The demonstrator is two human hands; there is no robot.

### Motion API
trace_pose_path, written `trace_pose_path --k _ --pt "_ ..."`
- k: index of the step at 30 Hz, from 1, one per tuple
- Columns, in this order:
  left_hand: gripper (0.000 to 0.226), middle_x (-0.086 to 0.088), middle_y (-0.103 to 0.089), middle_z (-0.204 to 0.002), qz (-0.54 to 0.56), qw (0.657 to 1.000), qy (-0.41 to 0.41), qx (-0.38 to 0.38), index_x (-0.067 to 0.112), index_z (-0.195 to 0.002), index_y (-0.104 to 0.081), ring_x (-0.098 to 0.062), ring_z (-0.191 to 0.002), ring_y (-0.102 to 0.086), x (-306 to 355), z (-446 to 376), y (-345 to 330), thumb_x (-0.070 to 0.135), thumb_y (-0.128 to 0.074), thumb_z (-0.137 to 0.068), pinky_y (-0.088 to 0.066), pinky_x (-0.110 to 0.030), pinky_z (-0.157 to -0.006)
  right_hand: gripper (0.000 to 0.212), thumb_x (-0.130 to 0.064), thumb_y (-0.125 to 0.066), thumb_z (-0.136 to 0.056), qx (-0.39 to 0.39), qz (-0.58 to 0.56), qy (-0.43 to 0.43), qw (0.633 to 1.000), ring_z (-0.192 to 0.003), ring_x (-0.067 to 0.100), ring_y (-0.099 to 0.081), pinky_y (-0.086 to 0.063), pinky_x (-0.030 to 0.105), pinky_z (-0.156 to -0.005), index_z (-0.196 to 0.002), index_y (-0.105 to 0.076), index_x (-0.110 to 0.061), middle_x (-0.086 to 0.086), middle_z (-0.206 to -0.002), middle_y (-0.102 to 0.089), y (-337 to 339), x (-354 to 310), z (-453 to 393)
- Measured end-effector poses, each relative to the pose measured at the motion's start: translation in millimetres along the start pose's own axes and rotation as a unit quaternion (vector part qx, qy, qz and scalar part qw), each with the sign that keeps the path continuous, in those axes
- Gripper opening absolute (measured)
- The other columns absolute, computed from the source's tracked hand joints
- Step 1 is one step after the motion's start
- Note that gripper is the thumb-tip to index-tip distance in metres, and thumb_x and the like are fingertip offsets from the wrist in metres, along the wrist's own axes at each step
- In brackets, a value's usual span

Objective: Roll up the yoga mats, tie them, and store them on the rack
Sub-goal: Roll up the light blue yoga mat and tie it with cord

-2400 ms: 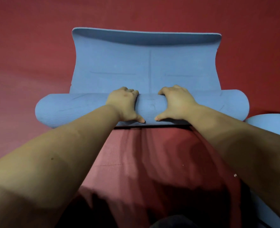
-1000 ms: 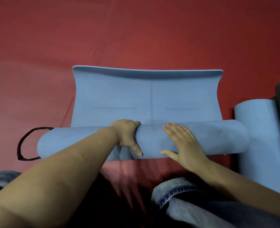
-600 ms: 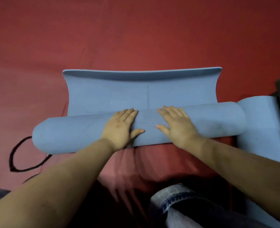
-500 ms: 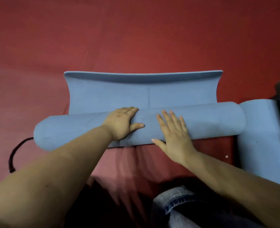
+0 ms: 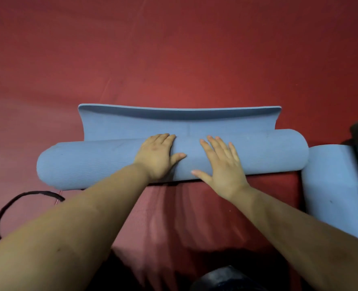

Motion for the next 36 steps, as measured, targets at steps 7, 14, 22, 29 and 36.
trace_pose_path --k 7,14,22,29,36 --pt "0.087 -0.029 -0.053 -0.128 -0.03 0.994 0.009 0.1 -0.009 -0.127 -0.051 -0.043 -0.118 -0.052 2.1 11.5 -10.6 0.06 -0.057 -0.074 -0.037 -0.053 -0.101 0.076 -0.064 -0.051 -0.083 -0.152 -0.017 -0.005 0.988 -0.137 0.019 -0.03 -0.01 0.04 -0.115 -0.144 -0.035 -0.023 0.0 -0.147 -0.039 22.1 17.2 -80.6" --pt "0.112 -0.014 -0.016 -0.156 -0.052 0.996 -0.025 -0.074 0.006 -0.15 -0.009 -0.025 -0.143 -0.015 -12.1 -21.0 27.0 0.068 -0.06 -0.072 -0.006 -0.03 -0.115 0.109 -0.074 -0.06 -0.065 -0.068 0.037 0.008 0.997 -0.142 0.028 -0.022 -0.007 0.042 -0.116 -0.148 -0.025 -0.011 0.013 -0.152 -0.028 10.6 4.4 -53.5" --pt "0.113 -0.007 -0.046 -0.133 -0.145 0.985 -0.031 -0.083 0.011 -0.143 -0.024 -0.025 -0.121 -0.044 -10.5 -31.6 31.8 0.059 -0.079 -0.056 -0.037 -0.034 -0.1 0.109 -0.05 -0.081 -0.06 -0.135 0.132 0.067 0.98 -0.13 0.026 -0.032 -0.017 0.038 -0.112 -0.145 -0.025 -0.011 0.008 -0.139 -0.036 29.4 1.7 -71.6" --pt "0.107 -0.006 -0.051 -0.126 -0.152 0.98 -0.081 -0.095 0.012 -0.139 -0.03 -0.024 -0.114 -0.05 2.3 17.5 19.6 0.062 -0.075 -0.057 -0.041 -0.033 -0.097 0.097 -0.047 -0.086 -0.023 -0.058 0.065 0.088 0.992 -0.085 0.034 -0.058 -0.049 0.04 -0.078 -0.106 -0.058 -0.004 0.013 -0.096 -0.058 14.3 -4.6 -13.0" --pt "0.108 -0.013 -0.022 -0.154 -0.075 0.988 -0.067 -0.116 0.011 -0.151 -0.009 -0.025 -0.141 -0.024 29.0 122.4 -11.3 0.058 -0.066 -0.072 -0.014 -0.029 -0.115 0.118 -0.055 -0.088 -0.023 -0.072 -0.003 0.078 0.994 -0.108 0.03 -0.061 -0.028 0.038 -0.104 -0.123 -0.044 -0.013 0.012 -0.118 -0.062 14.1 -19.4 95.3"
Point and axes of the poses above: each hand's wrist, its own z-axis away from the middle knuckle, its own y-axis out of the back of the hand, x = y × z, the point moved 2 cm from there along -z, towards the middle knuckle
